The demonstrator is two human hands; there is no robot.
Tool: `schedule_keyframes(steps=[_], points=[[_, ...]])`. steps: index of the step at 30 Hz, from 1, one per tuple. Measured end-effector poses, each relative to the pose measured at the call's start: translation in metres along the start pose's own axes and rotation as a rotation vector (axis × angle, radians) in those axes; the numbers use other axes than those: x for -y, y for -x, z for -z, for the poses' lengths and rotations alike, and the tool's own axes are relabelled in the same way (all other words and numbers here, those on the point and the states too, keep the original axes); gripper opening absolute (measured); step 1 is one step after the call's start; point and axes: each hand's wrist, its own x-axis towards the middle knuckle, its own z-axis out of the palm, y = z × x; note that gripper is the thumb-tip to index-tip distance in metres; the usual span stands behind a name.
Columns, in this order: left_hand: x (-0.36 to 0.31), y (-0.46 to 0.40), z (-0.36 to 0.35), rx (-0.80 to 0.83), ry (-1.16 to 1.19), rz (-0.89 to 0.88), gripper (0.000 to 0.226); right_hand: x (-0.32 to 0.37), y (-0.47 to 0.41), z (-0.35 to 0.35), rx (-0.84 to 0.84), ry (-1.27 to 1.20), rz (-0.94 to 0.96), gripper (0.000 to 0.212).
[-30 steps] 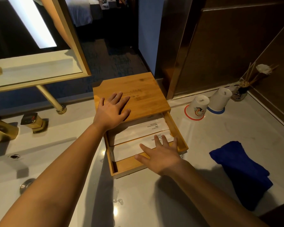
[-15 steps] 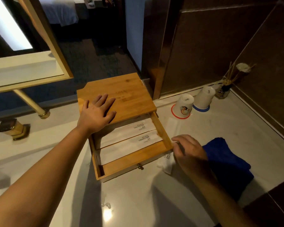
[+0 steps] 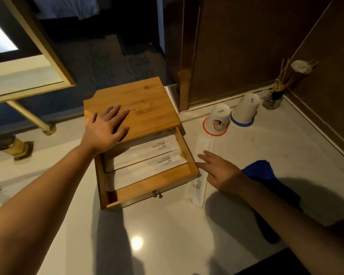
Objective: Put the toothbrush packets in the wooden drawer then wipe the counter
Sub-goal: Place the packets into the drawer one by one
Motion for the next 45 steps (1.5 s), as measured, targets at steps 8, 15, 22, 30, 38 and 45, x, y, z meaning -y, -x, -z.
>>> schedule_keyframes(steps=[8, 15, 22, 30, 38, 45], points=[[0.0, 0.0, 0.0, 0.0, 0.001, 0.004, 0.065, 0.033, 0.028, -0.019, -0.367, -0.181, -0.327, 0.065], [0.002, -0.001, -0.002, -0.002, -0.014, 0.011, 0.065, 0.072, 0.045, -0.031, -0.338, -0.139, -0.521, 0.051], [0.001, -0.001, -0.003, 0.003, -0.014, 0.004, 0.064, 0.079, 0.067, -0.032, -0.458, -0.394, -0.605, 0.019], [-0.001, 0.001, -0.001, 0.009, -0.008, 0.004, 0.065, 0.043, 0.066, -0.017, -0.549, -0.54, -0.615, 0.01], [-0.001, 0.002, 0.002, 0.053, -0.007, -0.004, 0.072, 0.021, 0.064, 0.014, -0.33, -1.114, -0.802, 0.019], [0.001, 0.0, 0.0, 0.027, -0.014, -0.008, 0.072, 0.019, 0.072, 0.064, -0.501, -1.597, -0.599, 0.012]])
